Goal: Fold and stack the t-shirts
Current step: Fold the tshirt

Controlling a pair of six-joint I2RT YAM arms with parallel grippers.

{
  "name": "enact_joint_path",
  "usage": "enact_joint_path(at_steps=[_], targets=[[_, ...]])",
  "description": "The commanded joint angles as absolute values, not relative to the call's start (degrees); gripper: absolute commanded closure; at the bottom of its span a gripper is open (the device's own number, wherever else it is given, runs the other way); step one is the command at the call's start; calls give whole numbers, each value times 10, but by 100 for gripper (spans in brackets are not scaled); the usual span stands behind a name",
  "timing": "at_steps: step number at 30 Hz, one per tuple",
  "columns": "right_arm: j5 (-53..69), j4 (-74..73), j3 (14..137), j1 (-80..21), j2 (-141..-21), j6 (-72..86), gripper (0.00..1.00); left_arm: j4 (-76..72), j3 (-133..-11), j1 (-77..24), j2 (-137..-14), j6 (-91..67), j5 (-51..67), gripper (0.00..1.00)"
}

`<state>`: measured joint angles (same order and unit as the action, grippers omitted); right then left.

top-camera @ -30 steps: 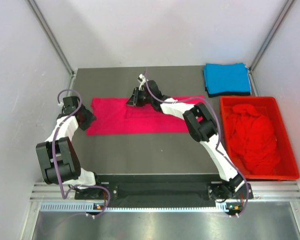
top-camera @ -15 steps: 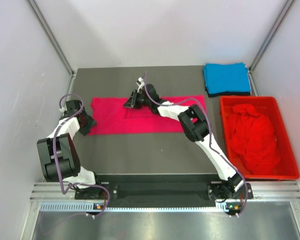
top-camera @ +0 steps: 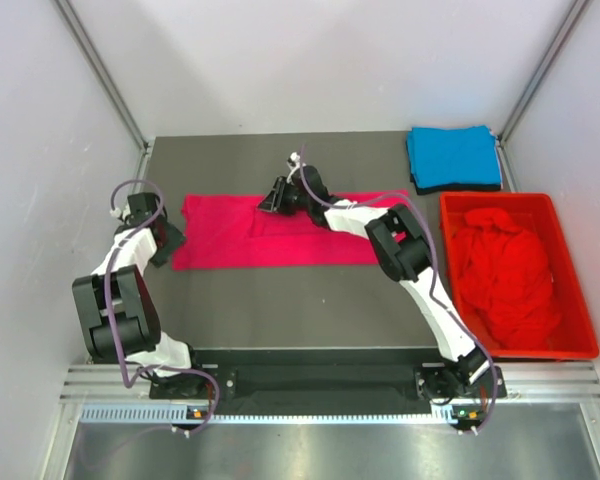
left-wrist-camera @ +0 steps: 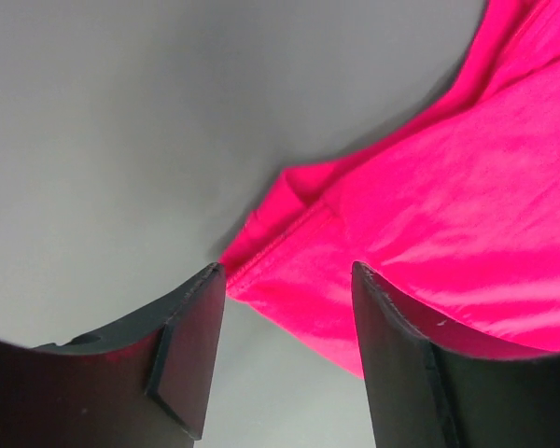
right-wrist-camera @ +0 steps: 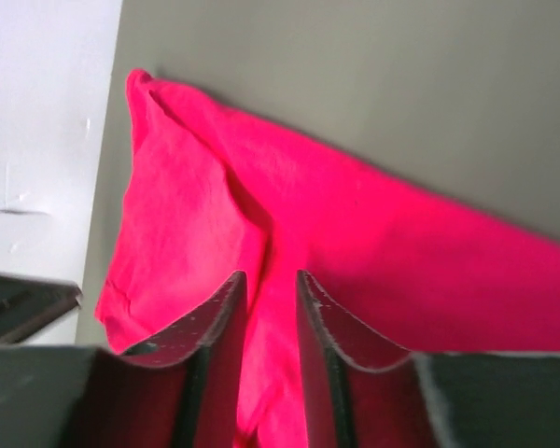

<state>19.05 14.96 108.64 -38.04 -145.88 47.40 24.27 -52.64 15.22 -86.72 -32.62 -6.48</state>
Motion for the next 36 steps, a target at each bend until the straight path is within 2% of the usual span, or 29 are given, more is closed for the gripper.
enact_joint_path(at_steps=[1,7,9,15,19,22,23,24,26,27,28,36], targets=[[176,143,1055,-369,-1343,440,68,265,-544,166,-834,-311,-97,37],[163,95,949,-359,-1210,382,63,244,-489,213,-797,-310,-35,37],[164,75,904,-352,-1159,359,62,228,-465,232,-801,-326,32,38],[161,41,781,-309,-1039,316,61,96,-398,263,-810,-372,155,40],[157,24,730,-273,-1000,293,60,113,-406,263,-836,-376,124,41],[156,14,701,-253,-984,277,60,138,-416,262,-852,-370,73,47],[152,6,694,-249,-981,270,60,142,-422,263,-855,-364,62,52],[140,2,694,-246,-981,250,60,143,-424,262,-860,-361,54,63],[123,-46,701,-237,-983,216,59,142,-436,263,-867,-355,27,78],[107,-56,704,-235,-984,203,59,140,-440,263,-877,-353,20,94],[98,-63,707,-228,-988,190,58,140,-446,262,-884,-354,16,100],[60,-96,767,-182,-1055,102,55,127,-509,263,-965,-359,5,100]])
